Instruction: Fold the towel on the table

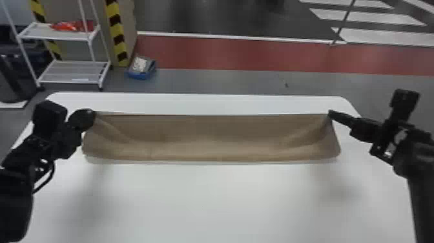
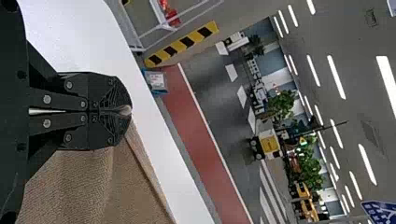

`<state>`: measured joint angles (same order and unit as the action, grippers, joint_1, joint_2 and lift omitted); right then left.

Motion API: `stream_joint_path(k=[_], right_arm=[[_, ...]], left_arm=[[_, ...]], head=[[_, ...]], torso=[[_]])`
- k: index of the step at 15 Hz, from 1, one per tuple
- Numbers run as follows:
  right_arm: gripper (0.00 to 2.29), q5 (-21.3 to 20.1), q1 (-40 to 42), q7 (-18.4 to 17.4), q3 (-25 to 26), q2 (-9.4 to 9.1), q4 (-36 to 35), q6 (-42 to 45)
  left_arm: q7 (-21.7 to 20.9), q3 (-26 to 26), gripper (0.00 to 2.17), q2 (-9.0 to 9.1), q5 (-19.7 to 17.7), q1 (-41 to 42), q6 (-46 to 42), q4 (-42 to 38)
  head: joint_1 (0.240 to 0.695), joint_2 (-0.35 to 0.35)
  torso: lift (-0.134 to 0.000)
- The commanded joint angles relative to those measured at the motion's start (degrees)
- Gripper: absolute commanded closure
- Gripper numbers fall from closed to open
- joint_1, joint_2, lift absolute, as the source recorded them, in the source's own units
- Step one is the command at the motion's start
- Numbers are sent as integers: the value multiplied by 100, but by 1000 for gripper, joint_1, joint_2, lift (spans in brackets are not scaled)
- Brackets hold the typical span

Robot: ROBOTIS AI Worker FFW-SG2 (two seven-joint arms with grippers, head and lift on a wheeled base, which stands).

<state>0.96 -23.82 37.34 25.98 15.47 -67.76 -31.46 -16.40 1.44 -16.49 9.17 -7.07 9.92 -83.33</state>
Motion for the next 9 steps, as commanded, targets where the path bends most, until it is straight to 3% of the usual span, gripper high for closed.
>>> stream_joint_path(k=[1, 7, 8, 9], right_arm=[[1649, -122, -193, 1, -49, 17, 263, -32], [1649, -333, -334, -104, -278, -9, 676, 109], [1646, -351, -342, -113, -287, -18, 685, 109], [1524, -369, -342, -148, -287, -18, 685, 91]], left_arm=[[-3, -187, 1339, -12, 102, -215, 6, 282], [313, -838, 1339, 23, 269, -778, -152, 1196], [331, -873, 1139, 23, 287, -804, -152, 1249], [331, -873, 556, 23, 331, -822, -205, 1293]], head=[[691, -117], [695, -122], [695, -124], [695, -129]], torso=[[-123], [-123], [-123], [-123]])
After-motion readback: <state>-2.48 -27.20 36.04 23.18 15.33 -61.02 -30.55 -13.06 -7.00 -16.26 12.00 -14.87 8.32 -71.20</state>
